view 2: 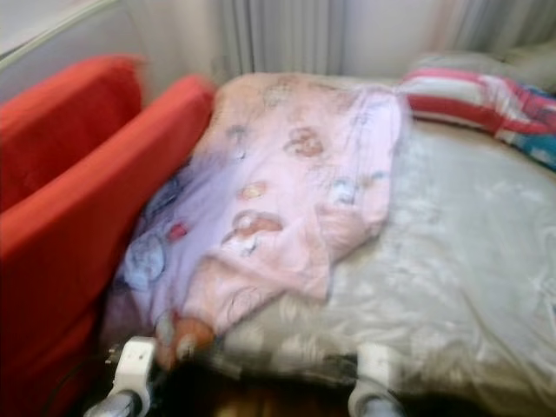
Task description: Clean up the room
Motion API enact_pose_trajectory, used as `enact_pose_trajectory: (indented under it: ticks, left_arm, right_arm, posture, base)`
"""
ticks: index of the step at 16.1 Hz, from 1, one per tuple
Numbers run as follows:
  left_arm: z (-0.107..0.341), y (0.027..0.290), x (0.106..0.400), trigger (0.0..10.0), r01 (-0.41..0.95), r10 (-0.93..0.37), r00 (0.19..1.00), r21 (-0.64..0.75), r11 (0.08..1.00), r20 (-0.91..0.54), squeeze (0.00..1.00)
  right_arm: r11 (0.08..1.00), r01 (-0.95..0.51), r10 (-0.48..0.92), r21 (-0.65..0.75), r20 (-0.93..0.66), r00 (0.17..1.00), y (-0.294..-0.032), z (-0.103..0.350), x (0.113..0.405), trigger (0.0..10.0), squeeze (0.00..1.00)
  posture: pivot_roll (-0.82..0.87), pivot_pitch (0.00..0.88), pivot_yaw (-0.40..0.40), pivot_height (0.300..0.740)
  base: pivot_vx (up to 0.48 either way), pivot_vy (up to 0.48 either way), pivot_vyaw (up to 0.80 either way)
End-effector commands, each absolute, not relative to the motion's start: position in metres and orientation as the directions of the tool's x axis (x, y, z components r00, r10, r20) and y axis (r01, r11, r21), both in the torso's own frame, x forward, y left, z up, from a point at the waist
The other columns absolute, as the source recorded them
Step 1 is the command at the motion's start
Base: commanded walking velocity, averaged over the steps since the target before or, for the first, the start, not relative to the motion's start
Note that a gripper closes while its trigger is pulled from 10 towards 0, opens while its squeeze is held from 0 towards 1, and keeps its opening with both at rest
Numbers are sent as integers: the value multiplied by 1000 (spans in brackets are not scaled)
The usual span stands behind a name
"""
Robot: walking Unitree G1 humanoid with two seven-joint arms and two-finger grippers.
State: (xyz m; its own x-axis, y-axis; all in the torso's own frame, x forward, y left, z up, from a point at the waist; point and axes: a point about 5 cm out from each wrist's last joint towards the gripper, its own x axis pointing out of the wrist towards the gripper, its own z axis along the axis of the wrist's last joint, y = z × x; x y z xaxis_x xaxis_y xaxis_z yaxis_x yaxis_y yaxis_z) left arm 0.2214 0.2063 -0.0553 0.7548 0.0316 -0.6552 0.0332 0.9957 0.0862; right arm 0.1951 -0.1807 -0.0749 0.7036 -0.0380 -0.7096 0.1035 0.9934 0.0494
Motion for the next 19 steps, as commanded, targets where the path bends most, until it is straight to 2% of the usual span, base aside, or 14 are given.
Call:
enact_pose_trajectory:
  ticks: [1,4,8,11,13,15,17,19]
  left_arm:
    - [-58,203,218,10000,43,22,745,80,996,-667,0]
    - [-58,203,219,10000,48,18,745,80,996,-666,0]
    - [-56,204,221,10000,48,21,749,86,995,-662,0]
    - [-51,206,227,10000,38,35,779,103,994,-626,0]
    - [-22,202,261,10000,-6,30,883,53,999,-468,0]
    - [-2,199,280,10000,-25,36,933,38,999,-357,0]
    - [11,202,289,10000,-62,58,961,-5,998,-271,0]
    - [19,206,285,10000,-27,32,984,30,999,-173,0]
  right_arm:
    - [993,116,-60,29,-719,692,-191,-76,190,10000,0]
    - [988,144,-66,50,-708,703,-191,-74,193,10000,0]
    - [982,180,-96,50,-692,716,-193,-72,198,10000,0]
    - [974,220,-139,54,-623,770,-196,-60,214,10000,0]
    - [986,163,-127,40,-462,878,-194,-34,244,10000,0]
    - [993,113,-94,38,-332,938,-191,-14,263,10000,0]
    - [996,84,-72,38,-242,968,-190,0,272,10000,0]
    - [998,57,-53,22,-160,986,-191,7,271,10000,0]
  posture:
    - [50,54,43,740]
    - [49,43,45,740]
    - [48,59,50,740]
    - [44,71,54,740]
    - [42,78,51,740]
    - [32,81,47,740]
    - [9,90,47,740]
    - [15,99,40,740]
  base:
    - [270,0,800]
    - [274,0,267]
    - [0,0,0]
    - [0,0,0]
    - [0,0,0]
    - [0,0,0]
    - [0,0,0]
    - [0,0,0]
